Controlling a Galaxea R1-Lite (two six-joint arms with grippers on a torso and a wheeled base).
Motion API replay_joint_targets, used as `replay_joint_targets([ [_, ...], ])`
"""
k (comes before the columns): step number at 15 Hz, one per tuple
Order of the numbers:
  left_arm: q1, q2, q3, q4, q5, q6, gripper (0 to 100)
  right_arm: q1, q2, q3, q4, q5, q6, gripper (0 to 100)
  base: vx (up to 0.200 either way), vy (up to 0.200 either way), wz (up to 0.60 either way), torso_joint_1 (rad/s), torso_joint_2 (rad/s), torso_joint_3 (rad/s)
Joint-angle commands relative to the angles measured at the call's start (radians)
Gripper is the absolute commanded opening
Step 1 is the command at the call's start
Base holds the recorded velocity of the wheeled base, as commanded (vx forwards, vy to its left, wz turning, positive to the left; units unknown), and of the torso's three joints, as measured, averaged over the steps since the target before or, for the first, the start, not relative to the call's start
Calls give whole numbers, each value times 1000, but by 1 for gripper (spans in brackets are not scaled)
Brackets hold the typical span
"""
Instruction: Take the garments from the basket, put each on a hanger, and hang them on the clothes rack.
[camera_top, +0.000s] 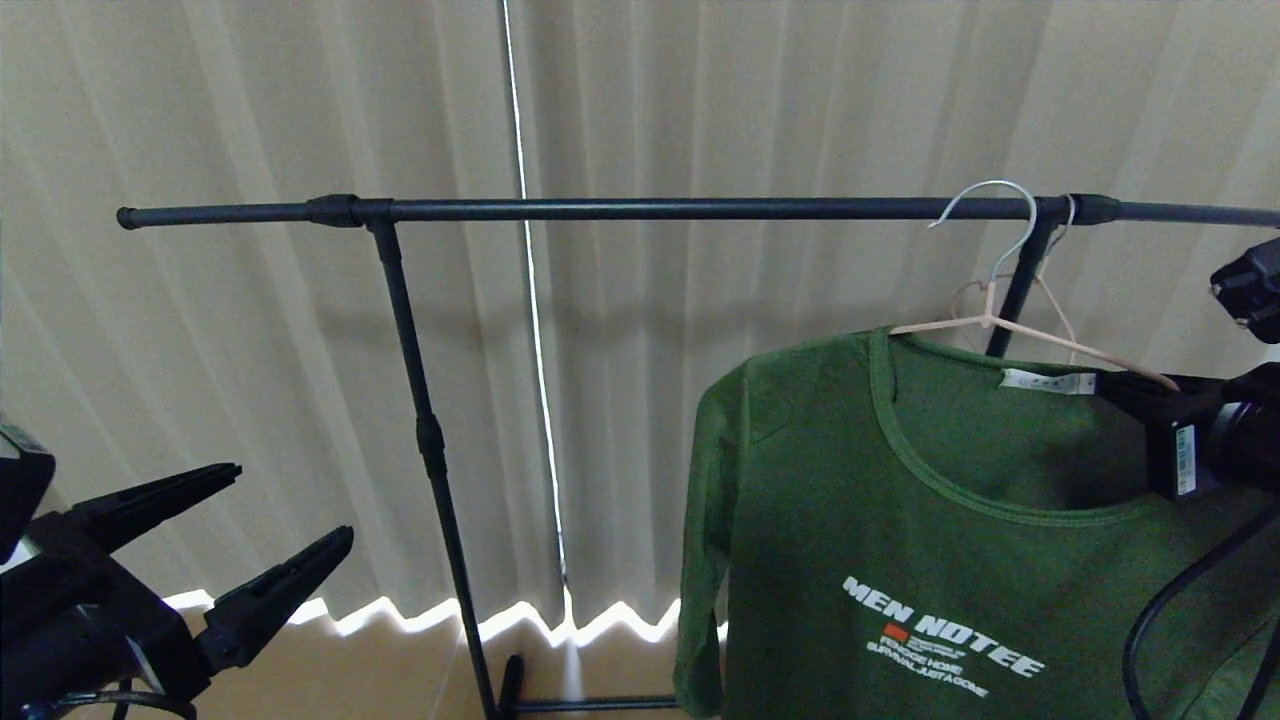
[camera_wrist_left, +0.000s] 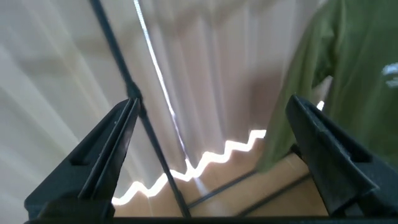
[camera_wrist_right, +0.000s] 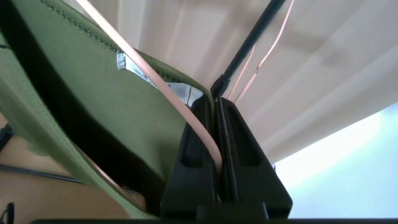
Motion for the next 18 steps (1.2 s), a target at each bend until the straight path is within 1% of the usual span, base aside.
replay_joint_targets([
  [1,1,3,1,0,0,1,100,0,6,-1,-1,0,1,0,200,0,0,17,2,2],
  [6,1,1,3,0,0,1,100,-1,23,-15,-3,0,2,0,200,0,0,6,0,1],
  [9,1,0,12,0,0,4,100,-1,77,-64,-3,0,19,0,200,0,0,-2,2,1],
  [11,1,-3,16,-7,0,17,100,0,114,-100,-3,-2,25,0,0,0,0,0,0,0],
  [13,2,-13,23,-28,0,21,100,0,180,-147,-9,-20,32,0,0,0,0,0,0,0],
  [18,2,-16,26,-28,0,23,100,8,236,-156,-9,-42,32,0,0,0,0,0,0,0],
])
